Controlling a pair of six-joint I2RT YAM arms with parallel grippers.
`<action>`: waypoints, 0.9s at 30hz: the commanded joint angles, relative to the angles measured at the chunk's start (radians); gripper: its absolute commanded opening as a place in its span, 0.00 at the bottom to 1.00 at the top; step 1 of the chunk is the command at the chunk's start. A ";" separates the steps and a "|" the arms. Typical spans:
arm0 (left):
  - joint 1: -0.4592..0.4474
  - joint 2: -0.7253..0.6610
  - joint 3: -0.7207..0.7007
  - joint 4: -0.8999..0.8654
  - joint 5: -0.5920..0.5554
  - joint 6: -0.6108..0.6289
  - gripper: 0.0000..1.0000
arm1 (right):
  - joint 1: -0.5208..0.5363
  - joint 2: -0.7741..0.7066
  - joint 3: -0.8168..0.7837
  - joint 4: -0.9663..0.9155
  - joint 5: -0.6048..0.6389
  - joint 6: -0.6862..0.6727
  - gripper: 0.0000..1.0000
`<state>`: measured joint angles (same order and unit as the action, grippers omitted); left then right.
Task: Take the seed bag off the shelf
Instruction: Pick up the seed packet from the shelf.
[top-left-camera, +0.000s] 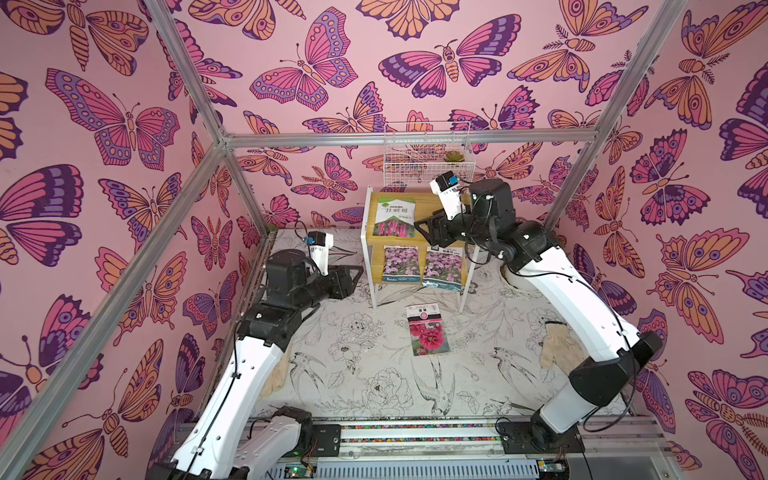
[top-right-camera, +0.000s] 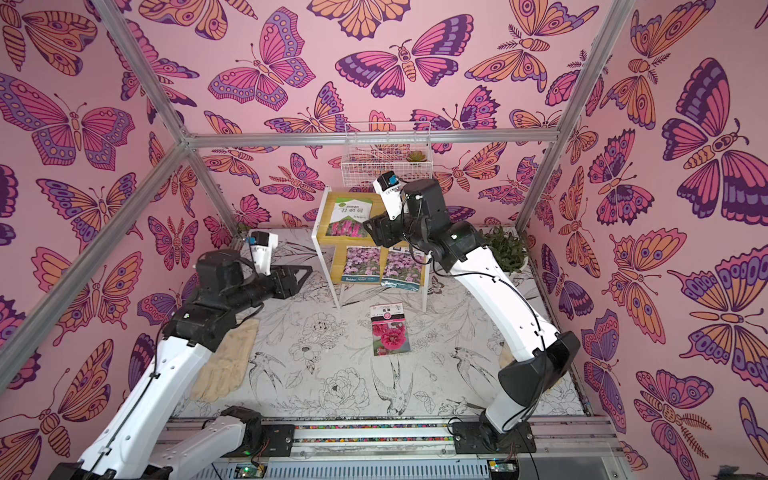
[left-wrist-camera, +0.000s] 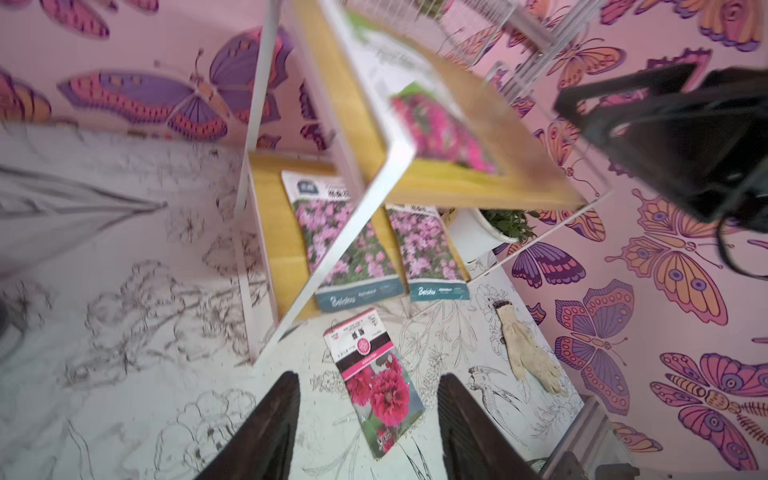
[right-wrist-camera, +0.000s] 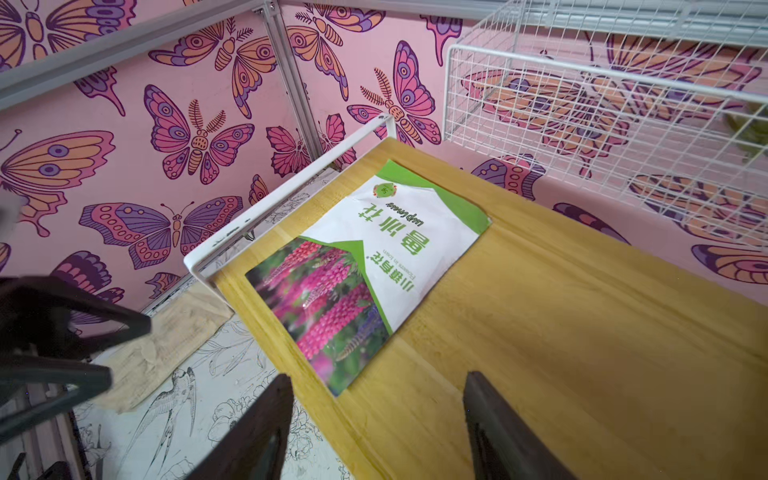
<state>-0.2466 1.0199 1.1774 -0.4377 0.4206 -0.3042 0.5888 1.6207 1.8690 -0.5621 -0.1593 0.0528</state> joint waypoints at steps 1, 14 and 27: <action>-0.011 0.026 0.104 -0.101 0.037 0.103 0.57 | 0.000 -0.041 -0.079 0.061 0.015 -0.034 0.68; -0.066 0.482 0.629 -0.248 0.241 -0.113 0.59 | -0.001 -0.294 -0.445 0.224 -0.011 0.031 0.67; -0.188 0.687 0.885 -0.424 0.011 -0.061 0.57 | -0.001 -0.281 -0.464 0.311 -0.043 0.042 0.68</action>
<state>-0.4057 1.6936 2.0308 -0.7807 0.5468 -0.4026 0.5888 1.3308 1.3846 -0.3019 -0.1829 0.0784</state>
